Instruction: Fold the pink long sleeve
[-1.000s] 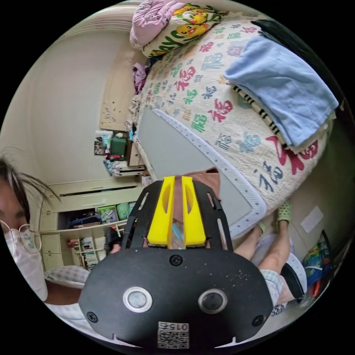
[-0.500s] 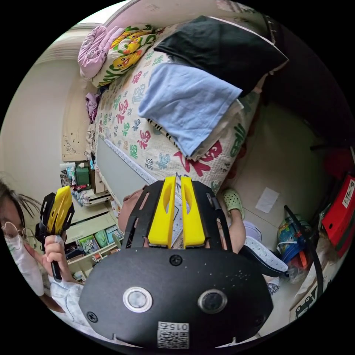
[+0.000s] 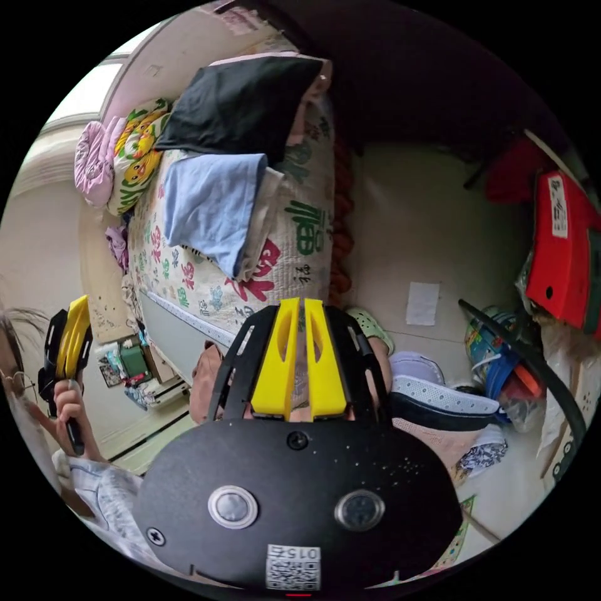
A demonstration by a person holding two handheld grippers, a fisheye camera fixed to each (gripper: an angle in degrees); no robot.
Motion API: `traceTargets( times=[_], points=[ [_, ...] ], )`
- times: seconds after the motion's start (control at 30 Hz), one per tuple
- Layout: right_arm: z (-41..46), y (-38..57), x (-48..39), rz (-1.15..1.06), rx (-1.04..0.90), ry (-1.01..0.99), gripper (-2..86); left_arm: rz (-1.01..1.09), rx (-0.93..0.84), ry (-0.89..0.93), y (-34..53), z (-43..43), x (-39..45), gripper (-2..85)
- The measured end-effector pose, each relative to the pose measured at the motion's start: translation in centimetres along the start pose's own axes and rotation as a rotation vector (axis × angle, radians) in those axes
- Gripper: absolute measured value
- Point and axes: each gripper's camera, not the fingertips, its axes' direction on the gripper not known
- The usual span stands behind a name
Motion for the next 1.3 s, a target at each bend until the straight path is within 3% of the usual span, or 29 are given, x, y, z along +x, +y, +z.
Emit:
traceTargets(
  times=[0.27,0.4,0.5,0.6,0.83,1.0,1.07,1.13,1.23,1.3],
  points=[
    [3.3,4.8,6.9,0.010,-0.004,0.053,-0.1,0.078,-0.058,0.021,3.0,3.1,-6.0,-0.7],
    [7.4,6.9,5.3,-0.187,0.001,0.022,-0.4,0.280,0.041,0.013,3.9,1.1,-13.7,-0.7],
    [10.2,8.5,2.8,-0.356,0.024,-0.048,-0.5,0.506,0.046,0.194,4.7,-2.0,-19.5,-0.8],
    [12.6,10.5,-0.2,-0.545,0.049,-0.105,-0.5,0.633,0.180,0.275,6.6,-6.4,-24.7,-0.8],
    [13.9,18.4,-2.3,-0.875,0.035,-0.242,-0.5,0.735,0.646,-0.078,21.6,-14.1,-29.4,-0.6],
    [8.6,24.1,2.3,-0.905,0.081,-0.341,-0.5,0.664,0.895,-0.317,36.3,-15.1,-30.2,-0.3],
    [5.5,26.2,4.2,-0.919,0.150,-0.368,-0.5,0.624,1.007,-0.539,41.8,-14.5,-29.9,-0.5],
    [0.9,29.5,7.1,-0.932,0.337,-0.385,-0.5,0.481,1.205,-0.777,47.7,-13.4,-30.2,-0.5],
    [-3.6,32.9,10.3,-0.971,0.532,-0.403,-0.4,0.411,1.271,-0.906,51.9,-11.8,-30.2,-0.3],
    [-5.2,33.9,11.9,-0.988,0.559,-0.425,-0.4,0.374,1.240,-0.843,53.3,-11.5,-30.3,0.2]
  ],
)
